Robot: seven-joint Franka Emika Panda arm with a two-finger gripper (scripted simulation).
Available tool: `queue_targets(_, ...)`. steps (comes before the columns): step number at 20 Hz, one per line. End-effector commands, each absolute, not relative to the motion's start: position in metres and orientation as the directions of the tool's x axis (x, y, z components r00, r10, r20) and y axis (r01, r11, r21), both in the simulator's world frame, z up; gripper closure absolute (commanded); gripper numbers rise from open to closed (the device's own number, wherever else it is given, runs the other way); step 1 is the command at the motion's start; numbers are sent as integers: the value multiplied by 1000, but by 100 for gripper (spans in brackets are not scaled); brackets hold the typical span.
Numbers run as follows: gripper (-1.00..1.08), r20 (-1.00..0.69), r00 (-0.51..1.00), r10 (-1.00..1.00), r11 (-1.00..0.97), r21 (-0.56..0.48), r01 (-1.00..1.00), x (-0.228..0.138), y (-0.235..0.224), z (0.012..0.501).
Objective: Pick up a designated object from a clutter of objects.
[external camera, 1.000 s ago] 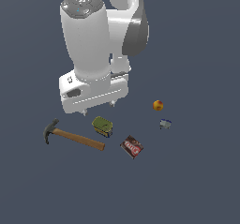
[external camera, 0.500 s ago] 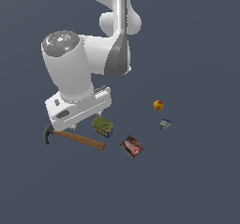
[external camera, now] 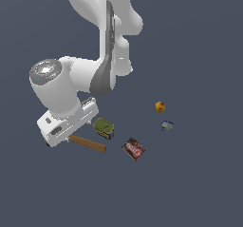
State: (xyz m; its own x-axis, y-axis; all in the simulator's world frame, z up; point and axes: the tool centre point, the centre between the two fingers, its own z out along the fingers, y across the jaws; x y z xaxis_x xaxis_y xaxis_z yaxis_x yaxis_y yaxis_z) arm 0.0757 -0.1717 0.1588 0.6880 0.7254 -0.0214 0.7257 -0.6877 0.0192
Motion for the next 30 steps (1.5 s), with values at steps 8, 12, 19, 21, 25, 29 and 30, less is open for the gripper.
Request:
queue_targets(8, -92, -12, 549, 836, -549, 6, 836, 74, -216, 106)
queue_targets(12, -92, -8, 502, 865, -502, 3, 865, 72, -229, 89)
queue_targets(19, -92, -1, 452, 892, -452, 0, 892, 69, -243, 71)
queue_targets(21, -92, -1, 445, 896, -445, 0, 896, 69, -245, 68)
queue_targets(25, -92, -1, 444, 896, -444, -1, 896, 68, -246, 67)
queue_targets(29, -92, -1, 444, 896, -444, -1, 896, 68, -246, 62)
queue_targets(30, -92, -1, 444, 896, -444, -1, 896, 68, -246, 58)
